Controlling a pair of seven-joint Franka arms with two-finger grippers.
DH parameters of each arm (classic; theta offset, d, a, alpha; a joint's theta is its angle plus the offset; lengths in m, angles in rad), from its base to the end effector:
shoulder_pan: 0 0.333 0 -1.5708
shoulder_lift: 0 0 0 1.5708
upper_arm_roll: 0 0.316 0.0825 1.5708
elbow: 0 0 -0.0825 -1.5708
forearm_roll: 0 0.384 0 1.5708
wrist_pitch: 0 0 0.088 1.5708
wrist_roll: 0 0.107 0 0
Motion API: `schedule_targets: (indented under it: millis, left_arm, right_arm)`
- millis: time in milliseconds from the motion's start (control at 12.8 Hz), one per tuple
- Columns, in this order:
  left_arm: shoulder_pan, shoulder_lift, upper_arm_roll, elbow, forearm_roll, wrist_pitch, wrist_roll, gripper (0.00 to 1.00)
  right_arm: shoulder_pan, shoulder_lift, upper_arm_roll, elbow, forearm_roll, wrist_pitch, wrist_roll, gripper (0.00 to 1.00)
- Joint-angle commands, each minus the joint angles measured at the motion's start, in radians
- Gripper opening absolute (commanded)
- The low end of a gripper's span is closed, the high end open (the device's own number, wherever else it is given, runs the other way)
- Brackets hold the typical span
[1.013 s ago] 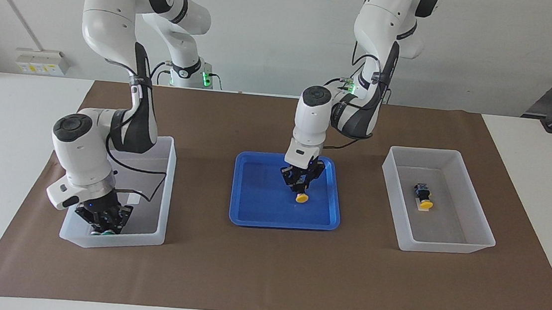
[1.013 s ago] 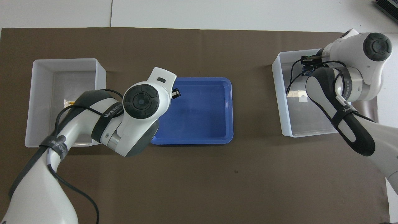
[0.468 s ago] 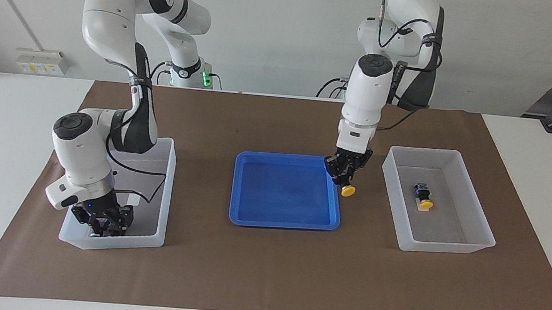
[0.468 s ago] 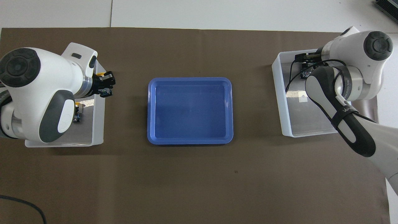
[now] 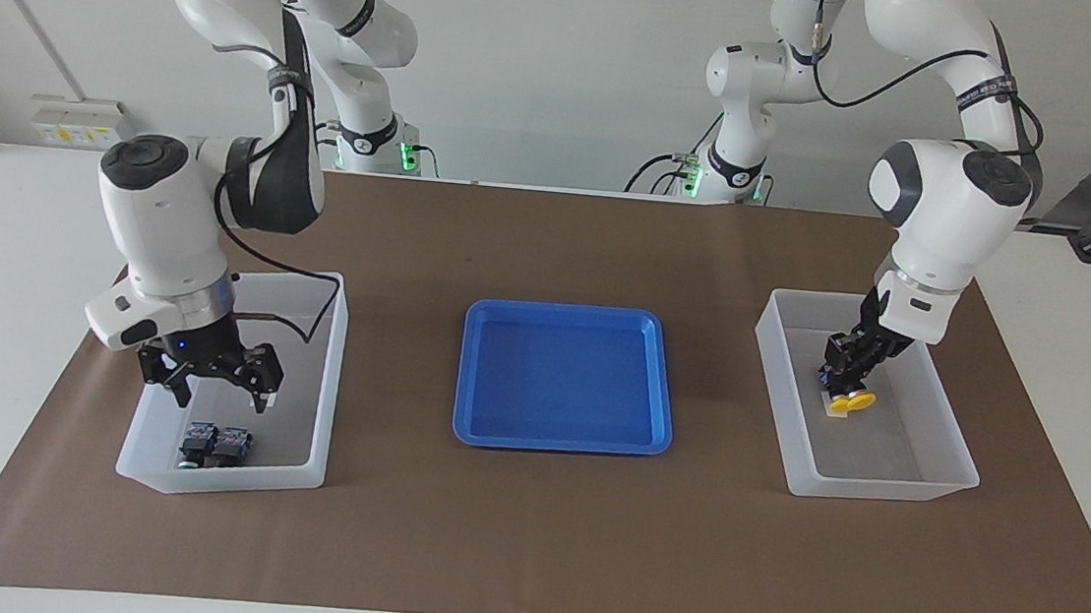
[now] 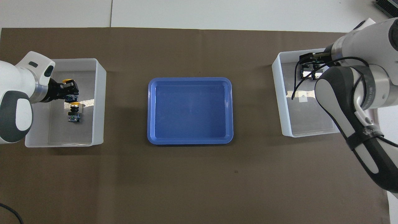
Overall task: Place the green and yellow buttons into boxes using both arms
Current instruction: 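Lower the yellow button into the left bin and open the left gripper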
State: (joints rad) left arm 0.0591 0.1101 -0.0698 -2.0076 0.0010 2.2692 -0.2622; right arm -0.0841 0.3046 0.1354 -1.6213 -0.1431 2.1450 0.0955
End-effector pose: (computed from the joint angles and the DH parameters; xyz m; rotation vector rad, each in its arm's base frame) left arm 0.5907 -0.0054 0.4165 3.0809 0.3901 0.2325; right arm 0.6710 0.0187 0.4700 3.0497 0.0145 0.3495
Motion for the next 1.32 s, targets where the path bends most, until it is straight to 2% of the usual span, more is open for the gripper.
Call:
schedule_targets:
  millis: [0,156,390,468,623,935,1247]
  left_arm:
    - [0.001,-0.023,-0.010,-0.120,-0.021,0.119,0.032,0.00]
    - [-0.008,0.034,-0.010,-0.144,-0.021,0.212,0.049,0.00]
    - [-0.007,0.045,-0.008,-0.180,-0.021,0.260,0.063,0.00]
    - [-0.002,0.046,-0.008,-0.180,-0.021,0.260,0.070,0.14]
    - [-0.007,0.046,-0.008,-0.180,-0.021,0.262,0.070,1.00]
    - [0.010,0.014,-0.005,-0.162,-0.019,0.209,0.131,1.00]
    - [0.018,-0.081,-0.005,-0.021,-0.012,-0.069,0.176,1.00]
  right_arm:
    - [0.023,-0.143,0.003,-0.084,0.014,-0.142,0.026,1.00]
    - [0.026,-0.208,0.004,-0.084,0.016,-0.248,0.024,1.00]
    - [0.026,-0.278,0.007,-0.083,0.059,-0.362,0.021,1.00]
    - [0.024,-0.294,0.007,-0.083,0.069,-0.399,0.015,1.00]
    - [0.023,-0.318,0.007,-0.083,0.092,-0.430,0.015,1.00]
    - [0.026,-0.308,0.009,-0.032,0.086,-0.454,-0.005,1.00]
    - [0.015,-0.294,0.007,0.004,0.089,-0.485,-0.026,1.00]
